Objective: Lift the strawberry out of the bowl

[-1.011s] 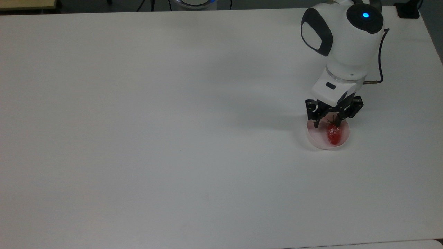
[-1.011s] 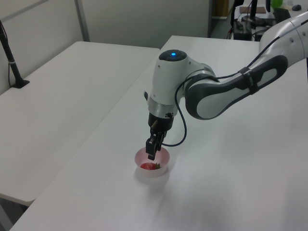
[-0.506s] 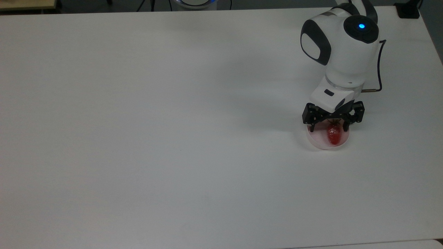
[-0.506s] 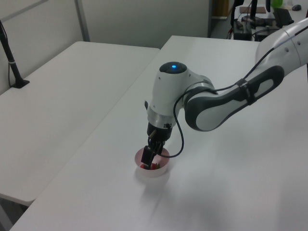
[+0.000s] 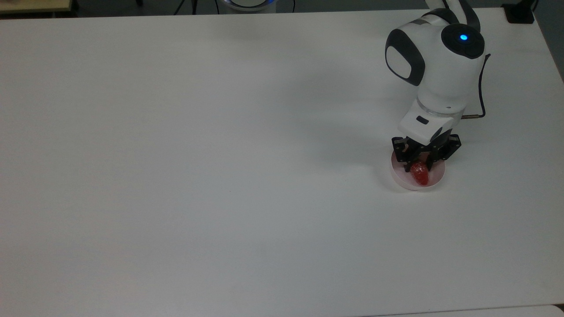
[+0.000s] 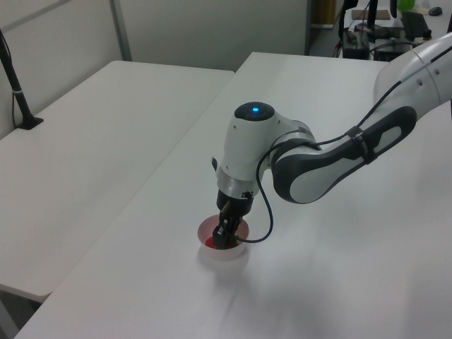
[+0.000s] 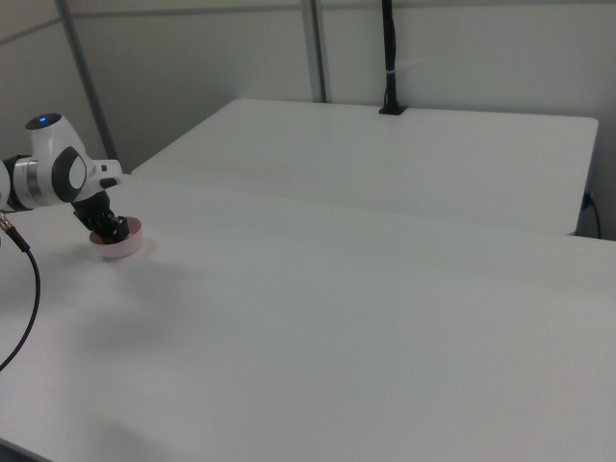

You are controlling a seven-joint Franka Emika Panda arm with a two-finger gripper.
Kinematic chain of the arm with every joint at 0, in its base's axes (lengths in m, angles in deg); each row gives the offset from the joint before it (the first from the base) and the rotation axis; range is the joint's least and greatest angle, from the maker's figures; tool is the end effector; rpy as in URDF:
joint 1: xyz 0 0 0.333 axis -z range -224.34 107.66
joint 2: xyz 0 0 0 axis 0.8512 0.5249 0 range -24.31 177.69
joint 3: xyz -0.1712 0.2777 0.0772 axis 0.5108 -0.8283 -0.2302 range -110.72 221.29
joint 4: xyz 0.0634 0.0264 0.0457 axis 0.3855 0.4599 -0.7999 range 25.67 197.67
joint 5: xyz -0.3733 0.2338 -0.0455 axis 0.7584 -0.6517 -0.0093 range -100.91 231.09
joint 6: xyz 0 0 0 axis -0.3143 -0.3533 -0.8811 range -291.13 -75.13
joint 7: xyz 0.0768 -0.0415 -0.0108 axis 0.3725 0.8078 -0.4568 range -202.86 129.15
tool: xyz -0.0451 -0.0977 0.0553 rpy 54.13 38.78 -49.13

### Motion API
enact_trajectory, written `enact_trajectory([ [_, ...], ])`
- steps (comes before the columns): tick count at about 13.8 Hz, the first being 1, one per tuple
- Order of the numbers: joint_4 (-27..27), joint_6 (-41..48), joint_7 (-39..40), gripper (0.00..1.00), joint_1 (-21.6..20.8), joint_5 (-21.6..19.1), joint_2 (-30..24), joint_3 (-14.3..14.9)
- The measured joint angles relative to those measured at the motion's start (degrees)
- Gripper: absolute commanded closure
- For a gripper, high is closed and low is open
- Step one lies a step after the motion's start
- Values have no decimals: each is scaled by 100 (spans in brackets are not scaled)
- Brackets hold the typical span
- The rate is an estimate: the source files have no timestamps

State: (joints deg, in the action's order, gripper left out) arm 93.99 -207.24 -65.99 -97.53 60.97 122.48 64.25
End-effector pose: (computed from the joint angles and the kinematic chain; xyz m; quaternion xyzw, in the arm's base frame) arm 0.7016 0.4504 0.2825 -0.9926 -0.0190 -0.1137 0.0382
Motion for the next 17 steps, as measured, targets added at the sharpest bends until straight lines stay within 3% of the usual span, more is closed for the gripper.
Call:
enact_trajectory([
  [7,-81,-1,92,65,-2,5,-53,19],
  [9,-132,48,104,65,20,5,-305,46],
  [11,-13,685,389,65,182,4,-953,67],
  [13,866,1085,1137,65,542,7,-1621,72],
  [17,2526,1082,2065,65,1401,114,-2236,79],
])
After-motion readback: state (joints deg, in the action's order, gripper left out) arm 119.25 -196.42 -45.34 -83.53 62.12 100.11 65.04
